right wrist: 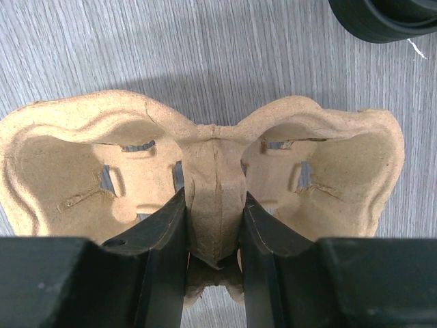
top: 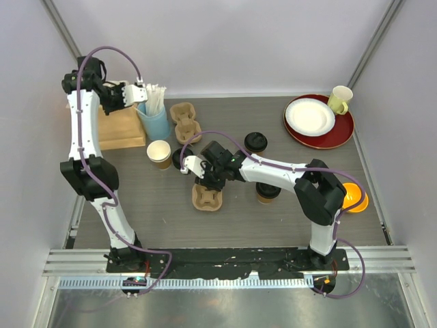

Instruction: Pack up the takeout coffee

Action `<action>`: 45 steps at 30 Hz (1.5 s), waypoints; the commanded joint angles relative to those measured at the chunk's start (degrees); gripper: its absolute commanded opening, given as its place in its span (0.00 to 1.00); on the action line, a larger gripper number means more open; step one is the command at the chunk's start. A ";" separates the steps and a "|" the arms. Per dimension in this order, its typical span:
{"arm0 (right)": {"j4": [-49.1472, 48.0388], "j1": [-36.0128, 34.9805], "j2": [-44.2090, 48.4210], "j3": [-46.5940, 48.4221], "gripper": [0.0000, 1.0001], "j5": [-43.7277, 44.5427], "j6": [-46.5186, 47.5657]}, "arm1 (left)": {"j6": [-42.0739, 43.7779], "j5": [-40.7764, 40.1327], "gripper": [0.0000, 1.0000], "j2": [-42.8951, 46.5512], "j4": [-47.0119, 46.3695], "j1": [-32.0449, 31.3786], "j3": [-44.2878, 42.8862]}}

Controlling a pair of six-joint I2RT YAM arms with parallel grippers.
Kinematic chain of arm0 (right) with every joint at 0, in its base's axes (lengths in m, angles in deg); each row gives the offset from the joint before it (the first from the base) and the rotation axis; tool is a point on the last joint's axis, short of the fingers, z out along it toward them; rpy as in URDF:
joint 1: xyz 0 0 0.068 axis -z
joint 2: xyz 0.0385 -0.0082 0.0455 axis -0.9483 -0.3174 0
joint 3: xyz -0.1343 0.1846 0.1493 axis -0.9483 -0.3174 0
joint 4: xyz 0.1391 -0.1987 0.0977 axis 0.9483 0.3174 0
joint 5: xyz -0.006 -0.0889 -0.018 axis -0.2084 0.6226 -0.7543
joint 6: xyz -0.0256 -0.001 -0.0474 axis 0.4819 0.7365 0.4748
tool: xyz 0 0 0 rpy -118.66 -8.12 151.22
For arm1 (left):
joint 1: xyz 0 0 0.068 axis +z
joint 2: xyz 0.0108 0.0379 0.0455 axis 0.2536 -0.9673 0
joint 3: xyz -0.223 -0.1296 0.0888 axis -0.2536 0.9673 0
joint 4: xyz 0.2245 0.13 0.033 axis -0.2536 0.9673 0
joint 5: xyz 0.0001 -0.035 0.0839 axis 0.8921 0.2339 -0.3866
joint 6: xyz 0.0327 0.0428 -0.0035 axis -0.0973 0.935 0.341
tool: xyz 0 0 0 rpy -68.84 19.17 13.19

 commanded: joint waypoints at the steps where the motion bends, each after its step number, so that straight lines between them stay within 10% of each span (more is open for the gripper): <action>1: -0.84 0.02 3.16 -0.24 0.31 0.71 -0.60 | -0.98 -3.26 0.00 3.21 8.06 -0.31 -1.68; 11: -0.75 0.46 6.14 1.25 0.29 2.29 -4.37 | -12.84 -6.35 0.00 26.22 -8.02 -2.15 15.37; 18: -0.23 3.00 12.29 2.13 0.28 1.50 -8.23 | -17.86 3.63 0.00 34.86 -0.83 -5.32 8.62; 29: 2.32 20.39 25.38 3.54 0.27 7.64 -21.16 | -18.21 6.84 0.00 35.83 14.13 -28.42 -1.06; 39: 2.23 25.68 32.77 -0.94 0.25 14.15 -24.24 | -34.54 -20.12 0.00 33.72 15.27 -63.29 5.77; 45: 2.49 27.62 34.18 -2.35 0.25 13.98 -24.16 | -45.45 -30.52 0.00 28.45 18.44 -66.40 3.07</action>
